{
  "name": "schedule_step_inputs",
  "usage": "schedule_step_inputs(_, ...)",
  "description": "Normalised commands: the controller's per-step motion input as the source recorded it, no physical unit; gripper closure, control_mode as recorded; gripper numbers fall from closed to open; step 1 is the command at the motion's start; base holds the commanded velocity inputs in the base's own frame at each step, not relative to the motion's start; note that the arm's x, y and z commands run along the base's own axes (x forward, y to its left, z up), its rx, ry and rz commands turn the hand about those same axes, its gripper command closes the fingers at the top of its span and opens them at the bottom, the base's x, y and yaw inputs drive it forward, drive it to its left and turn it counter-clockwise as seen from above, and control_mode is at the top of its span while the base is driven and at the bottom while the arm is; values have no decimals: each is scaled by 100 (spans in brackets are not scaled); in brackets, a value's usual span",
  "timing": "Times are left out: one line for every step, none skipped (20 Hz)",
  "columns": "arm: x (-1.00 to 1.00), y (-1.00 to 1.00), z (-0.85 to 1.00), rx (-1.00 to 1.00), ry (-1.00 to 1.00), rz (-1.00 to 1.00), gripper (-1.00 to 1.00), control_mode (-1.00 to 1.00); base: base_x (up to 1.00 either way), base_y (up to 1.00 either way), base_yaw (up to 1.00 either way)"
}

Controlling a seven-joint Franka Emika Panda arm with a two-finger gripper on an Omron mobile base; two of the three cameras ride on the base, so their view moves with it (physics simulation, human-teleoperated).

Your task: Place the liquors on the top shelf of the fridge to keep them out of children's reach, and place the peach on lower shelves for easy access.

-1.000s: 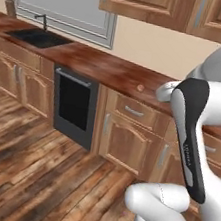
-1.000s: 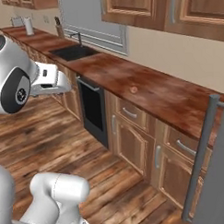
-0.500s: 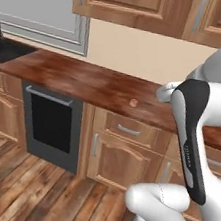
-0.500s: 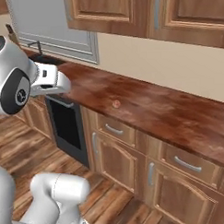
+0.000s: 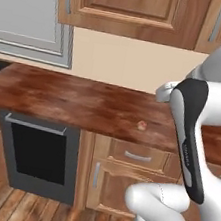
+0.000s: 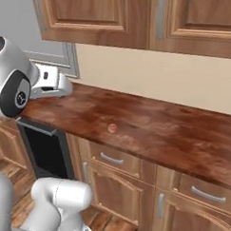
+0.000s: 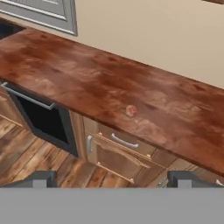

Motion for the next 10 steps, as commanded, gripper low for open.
schedule_step_inputs(0, 0, 0, 0, 0, 0, -100, 100, 86, 29, -35)
schedule_step_inputs(0, 0, 0, 0, 0, 0, -100, 100, 86, 26, -35)
schedule_step_inputs(0, 0, 0, 0, 0, 0, -100, 100, 81, 24, -35)
schedule_step_inputs(0, 0, 0, 0, 0, 0, -100, 100, 78, 23, -35)
schedule_step_inputs(0, 0, 0, 0, 0, 0, -100, 100, 72, 21, -35)
schedule_step_inputs(0, 0, 0, 0, 0, 0, -100, 100, 68, 17, -35)
schedule_step_inputs(0, 0, 0, 0, 0, 0, -100, 100, 61, 11, -36)
schedule_step_inputs(0, 0, 0, 0, 0, 0, -100, 100, 58, 11, -37)
schedule_step_inputs(0, 0, 0, 0, 0, 0, -100, 100, 54, 9, -37)
schedule_step_inputs(0, 0, 0, 0, 0, 0, -100, 100, 51, 7, -37)
